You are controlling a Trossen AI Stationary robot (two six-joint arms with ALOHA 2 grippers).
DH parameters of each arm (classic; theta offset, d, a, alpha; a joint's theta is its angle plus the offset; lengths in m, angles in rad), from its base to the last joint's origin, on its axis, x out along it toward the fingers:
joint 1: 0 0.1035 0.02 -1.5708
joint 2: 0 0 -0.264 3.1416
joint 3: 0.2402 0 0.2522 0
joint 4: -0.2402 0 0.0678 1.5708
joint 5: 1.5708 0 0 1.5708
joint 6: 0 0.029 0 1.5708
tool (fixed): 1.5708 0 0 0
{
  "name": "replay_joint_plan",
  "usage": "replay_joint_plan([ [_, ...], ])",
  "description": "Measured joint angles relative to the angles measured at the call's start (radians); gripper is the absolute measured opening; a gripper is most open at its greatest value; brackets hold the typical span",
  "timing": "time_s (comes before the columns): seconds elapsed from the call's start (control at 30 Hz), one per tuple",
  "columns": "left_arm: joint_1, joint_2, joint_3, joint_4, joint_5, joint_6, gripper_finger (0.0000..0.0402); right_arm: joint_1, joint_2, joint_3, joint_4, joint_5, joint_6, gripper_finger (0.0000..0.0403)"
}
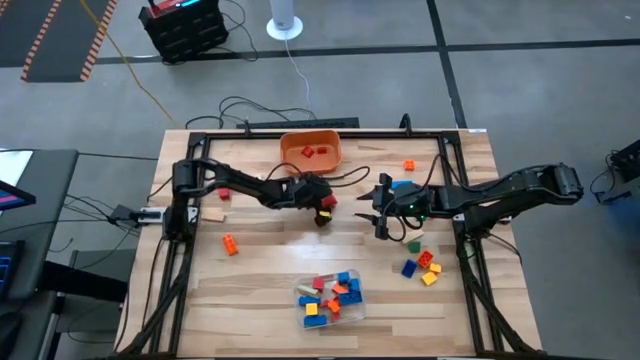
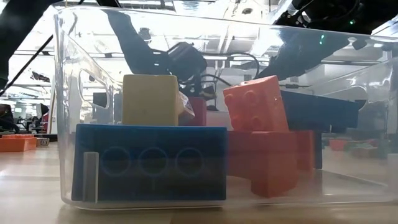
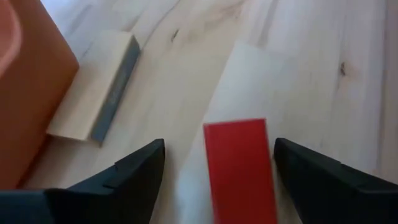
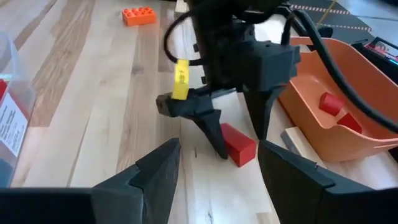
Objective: Sort blocks by size
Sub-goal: Put the large red wooden block into the transparent bin
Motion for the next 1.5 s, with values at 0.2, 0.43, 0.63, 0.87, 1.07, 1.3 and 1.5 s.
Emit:
replay_joint_plan([
  [0.2,-0.002,0.024,0.007,0.026,0.022,-0.002,0.0259,-0.001,0.0,0.0,0.001,0.0,-0.001,0.0248],
  [0.43,-0.016,0.018,0.005,0.051,0.026,0.044,0.012,-0.001,0.0,0.0,-0.009,0.0,0.013,0.0248],
  [0.63,-0.044,-0.101,0.004,-0.009,0.052,0.113,0.0121,0.005,-0.008,0.0,-0.065,0.0,0.033,0.0248],
  [0.87,-0.113,-0.35,0.006,-0.149,0.165,0.173,0.0121,-0.008,-0.025,0.0,-0.127,0.0,0.041,0.0248],
  [1.07,-0.252,-0.393,0.006,-0.19,0.362,0.117,0.0121,-0.114,-0.025,0.0,-0.275,0.001,0.07,0.0248],
  [1.3,-0.404,-0.356,0.006,-0.125,0.391,0.006,0.0121,-0.257,-0.026,0.008,-0.406,0.001,0.162,0.0248],
  [1.5,-0.498,-0.24,0.006,-0.015,0.393,-0.082,0.0137,-0.3,-0.026,0.072,-0.562,0.002,0.22,0.0248],
])
